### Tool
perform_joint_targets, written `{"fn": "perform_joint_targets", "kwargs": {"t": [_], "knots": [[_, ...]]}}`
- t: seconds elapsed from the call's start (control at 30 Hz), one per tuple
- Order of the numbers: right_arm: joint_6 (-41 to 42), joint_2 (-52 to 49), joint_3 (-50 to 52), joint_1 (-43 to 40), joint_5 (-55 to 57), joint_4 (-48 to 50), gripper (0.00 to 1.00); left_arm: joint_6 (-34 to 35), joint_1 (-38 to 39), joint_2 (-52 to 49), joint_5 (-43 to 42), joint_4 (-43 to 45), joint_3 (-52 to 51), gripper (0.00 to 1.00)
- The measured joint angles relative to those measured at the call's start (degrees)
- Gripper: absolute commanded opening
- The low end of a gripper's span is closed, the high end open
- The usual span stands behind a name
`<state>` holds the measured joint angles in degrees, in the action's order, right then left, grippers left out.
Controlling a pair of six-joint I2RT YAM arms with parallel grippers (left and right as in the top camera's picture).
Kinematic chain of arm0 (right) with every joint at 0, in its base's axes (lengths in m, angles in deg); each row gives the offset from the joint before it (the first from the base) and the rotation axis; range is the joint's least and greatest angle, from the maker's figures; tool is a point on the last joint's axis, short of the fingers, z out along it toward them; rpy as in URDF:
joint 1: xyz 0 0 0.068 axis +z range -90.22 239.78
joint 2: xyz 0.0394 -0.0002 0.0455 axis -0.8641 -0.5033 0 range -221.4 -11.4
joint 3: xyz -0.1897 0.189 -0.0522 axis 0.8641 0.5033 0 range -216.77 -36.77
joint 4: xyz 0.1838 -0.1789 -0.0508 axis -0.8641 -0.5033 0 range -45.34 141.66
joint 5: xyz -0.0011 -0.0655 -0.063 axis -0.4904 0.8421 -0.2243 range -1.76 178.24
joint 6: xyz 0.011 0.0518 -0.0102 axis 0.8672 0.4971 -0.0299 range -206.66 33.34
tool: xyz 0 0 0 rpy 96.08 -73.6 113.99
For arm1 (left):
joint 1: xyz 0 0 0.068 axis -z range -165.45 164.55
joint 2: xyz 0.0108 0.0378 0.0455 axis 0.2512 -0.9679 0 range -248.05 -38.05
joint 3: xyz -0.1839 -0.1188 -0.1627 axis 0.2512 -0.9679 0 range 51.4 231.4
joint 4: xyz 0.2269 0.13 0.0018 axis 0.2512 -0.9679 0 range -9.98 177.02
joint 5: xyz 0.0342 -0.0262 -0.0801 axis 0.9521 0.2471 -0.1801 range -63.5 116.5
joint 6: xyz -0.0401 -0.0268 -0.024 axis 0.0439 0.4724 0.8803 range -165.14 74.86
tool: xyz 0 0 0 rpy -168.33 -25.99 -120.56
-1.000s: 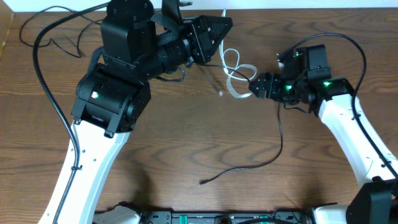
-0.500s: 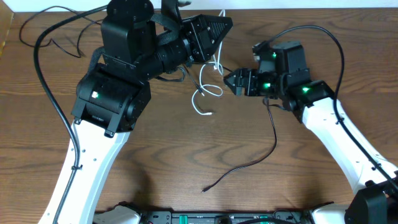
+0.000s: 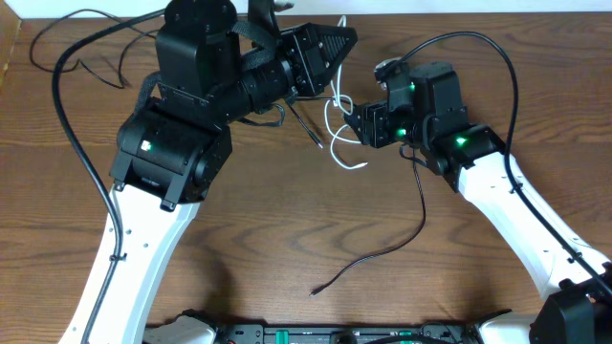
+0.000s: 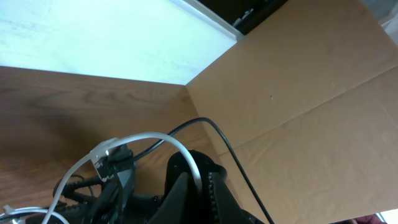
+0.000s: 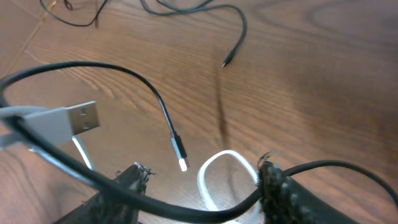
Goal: Untangle cables
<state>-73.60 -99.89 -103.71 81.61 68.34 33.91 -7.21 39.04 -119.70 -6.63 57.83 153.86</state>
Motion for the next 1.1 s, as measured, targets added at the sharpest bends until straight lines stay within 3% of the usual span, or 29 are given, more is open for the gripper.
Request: {"fn": "perform_joint_targets", "kwargs": {"t": [0.23, 0.43, 0.63, 1.1], "knots": [[-3.1, 0.0, 0.0, 0.0, 1.1, 1.3, 0.01, 0.0, 0.0, 0.0, 0.0, -0.6, 0.0, 0.08], [-2.8, 0.0, 0.0, 0.0, 4.0, -0.4, 0.01, 0.0, 0.0, 0.0, 0.0, -0.6, 0.0, 0.07], [3.6, 0.0, 0.0, -1.7, 16.2, -9.4, 0.01, 0.0, -2.1, 0.0, 0.1, -2.2, 0.0, 0.08], [9.6, 0.0, 0.0, -17.0, 23.4, -21.9, 0.02, 1.3, -16.0, 0.0, 18.7, -25.2, 0.0, 0.08]]}}
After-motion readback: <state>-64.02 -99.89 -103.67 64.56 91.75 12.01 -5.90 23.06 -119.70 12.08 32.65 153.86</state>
